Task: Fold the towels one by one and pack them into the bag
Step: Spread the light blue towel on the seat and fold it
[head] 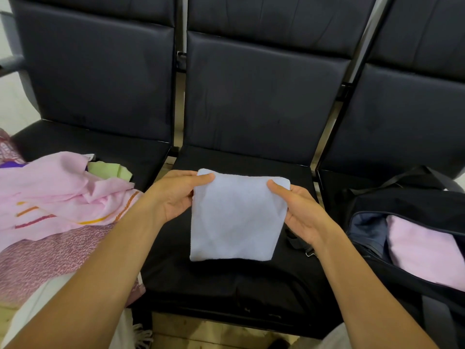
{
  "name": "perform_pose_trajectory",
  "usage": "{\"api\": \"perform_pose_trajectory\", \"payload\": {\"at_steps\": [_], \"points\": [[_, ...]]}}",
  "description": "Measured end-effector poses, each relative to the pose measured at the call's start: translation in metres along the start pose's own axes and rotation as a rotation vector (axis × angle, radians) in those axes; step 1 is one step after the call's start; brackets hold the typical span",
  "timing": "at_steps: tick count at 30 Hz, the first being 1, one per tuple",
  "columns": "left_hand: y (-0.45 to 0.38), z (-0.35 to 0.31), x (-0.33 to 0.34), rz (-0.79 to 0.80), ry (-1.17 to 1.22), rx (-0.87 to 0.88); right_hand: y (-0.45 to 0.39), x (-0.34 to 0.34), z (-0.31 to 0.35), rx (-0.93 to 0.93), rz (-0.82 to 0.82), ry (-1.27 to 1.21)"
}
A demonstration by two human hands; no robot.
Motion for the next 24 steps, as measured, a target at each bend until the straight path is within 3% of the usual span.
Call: {"api": "perform_pose_trajectory", "payload": {"at_steps": [3, 10, 15, 17, 20, 22, 24], "points": [[-0.001, -0.002, -0.001, -0.005, -0.049, 0.045, -0.001, -0.003, 0.001, -0.034, -0.024, 0.027], [0.007, 0.02, 0.018, 0.161, 0.371, -0.288, -0.001, -0.002, -0.003, 0.071, -0.065, 0.013], [0.009, 0.026, 0.025, 0.09, 0.286, -0.3, -0.001, 0.0, -0.006, 0.105, -0.079, 0.018], [0.005, 0.022, 0.023, 0.054, 0.214, -0.187, 0.002, 0.001, -0.002, 0.057, -0.044, 0.017], [0.003, -0.003, 0.022, 0.057, -0.005, 0.323, 0.007, 0.001, 0.014, -0.202, 0.029, -0.04], [0.009, -0.016, 0.024, 0.175, -0.064, 0.591, 0.013, -0.001, 0.024, -0.359, 0.048, -0.034], [0.012, -0.018, 0.025, 0.299, -0.121, 0.687, 0.015, -0.001, 0.024, -0.407, 0.099, -0.031]]}}
Point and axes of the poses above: each hand's wrist, its own y-axis away from the middle knuckle, its own x-axis out of the palm, z = x × y, the point moved 5 cm from there along -y, towards the middle knuckle, and after that the axes turned 7 degrees about -z, right-handed, at the moved point
